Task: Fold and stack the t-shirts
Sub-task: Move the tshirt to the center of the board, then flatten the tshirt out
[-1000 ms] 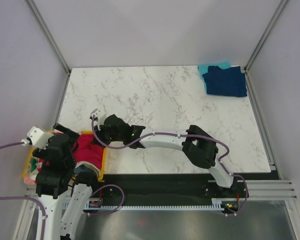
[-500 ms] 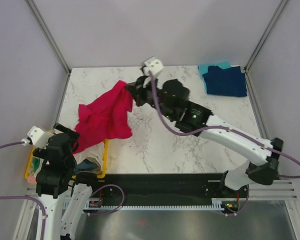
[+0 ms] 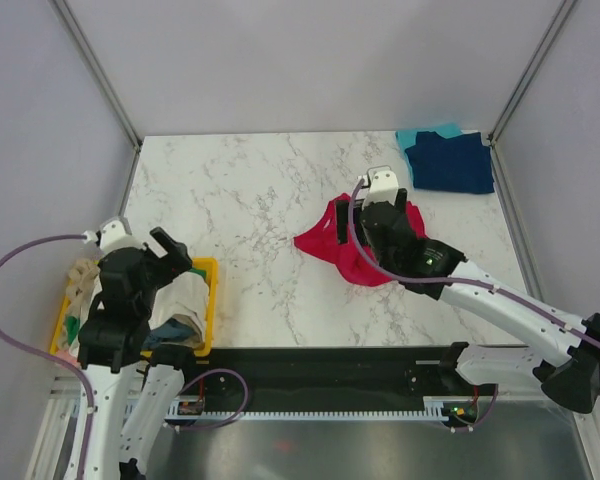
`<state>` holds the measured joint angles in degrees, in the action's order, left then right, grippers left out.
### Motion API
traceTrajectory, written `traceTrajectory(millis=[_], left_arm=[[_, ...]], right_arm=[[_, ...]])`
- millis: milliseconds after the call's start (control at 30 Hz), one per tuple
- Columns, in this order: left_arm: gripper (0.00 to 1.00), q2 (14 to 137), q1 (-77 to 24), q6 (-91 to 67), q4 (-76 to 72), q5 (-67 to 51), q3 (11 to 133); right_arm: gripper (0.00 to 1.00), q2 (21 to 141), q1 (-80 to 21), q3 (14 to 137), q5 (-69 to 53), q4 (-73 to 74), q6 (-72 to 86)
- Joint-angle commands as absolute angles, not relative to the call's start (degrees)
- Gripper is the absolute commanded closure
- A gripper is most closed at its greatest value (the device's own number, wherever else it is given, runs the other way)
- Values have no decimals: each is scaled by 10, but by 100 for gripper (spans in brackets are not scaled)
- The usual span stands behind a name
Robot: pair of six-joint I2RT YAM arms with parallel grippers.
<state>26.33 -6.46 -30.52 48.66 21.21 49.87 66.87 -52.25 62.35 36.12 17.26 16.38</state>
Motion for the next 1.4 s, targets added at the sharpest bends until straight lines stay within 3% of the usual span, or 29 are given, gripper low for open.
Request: traceTrajectory(millis=[0,133,300,367,433,600,767,1100,1367], left_arm=[[0,324,-63,-219,410,18,504],[0,420,-90,-239,373,-88,513],[3,598,-307,-257,328,40,552],[7,665,-334,-266,296,39,582],[19,740,-339,-281,254,-4,585],[34,864,-344,-329,104,-97,601],[36,990,-355,-352,44,-161,657],[40,1090,-366,-380,26,-157,715],[57,1114,-367,-386,24,-153,732]], right_arm=[[2,614,-495,616,401,215,191],[2,612,-453,599,382,235,192],[2,620,-372,555,265,237,222],[2,619,-330,526,219,230,236],[2,613,-302,500,166,223,243],[2,556,-286,469,93,227,249],[2,496,-286,442,72,244,253],[2,477,-286,411,60,255,251],[2,479,-286,404,62,258,243]])
